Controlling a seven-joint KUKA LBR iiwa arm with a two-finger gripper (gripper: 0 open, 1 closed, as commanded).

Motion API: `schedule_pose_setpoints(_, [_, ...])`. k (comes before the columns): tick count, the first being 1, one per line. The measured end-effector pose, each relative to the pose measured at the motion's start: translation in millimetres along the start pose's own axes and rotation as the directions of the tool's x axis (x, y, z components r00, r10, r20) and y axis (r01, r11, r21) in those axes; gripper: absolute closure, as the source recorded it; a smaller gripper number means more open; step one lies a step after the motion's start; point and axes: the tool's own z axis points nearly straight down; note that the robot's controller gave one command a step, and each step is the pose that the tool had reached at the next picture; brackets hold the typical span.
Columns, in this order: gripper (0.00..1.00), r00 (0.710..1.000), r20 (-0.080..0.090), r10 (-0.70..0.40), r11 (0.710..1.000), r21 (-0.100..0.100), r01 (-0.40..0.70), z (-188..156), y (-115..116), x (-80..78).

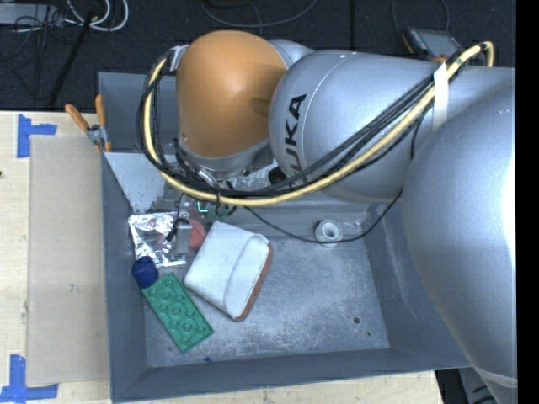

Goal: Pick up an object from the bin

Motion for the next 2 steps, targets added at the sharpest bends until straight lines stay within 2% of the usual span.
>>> schedule_pose_setpoints(1, [0.00,0.997,-0.006,-0.077,0.997,0.005,0.077,83,-54,73.0])
schedule_pose_setpoints(2, [0.00,1.000,0.003,0.000,1.000,-0.001,0.000,156,-26,99.2])
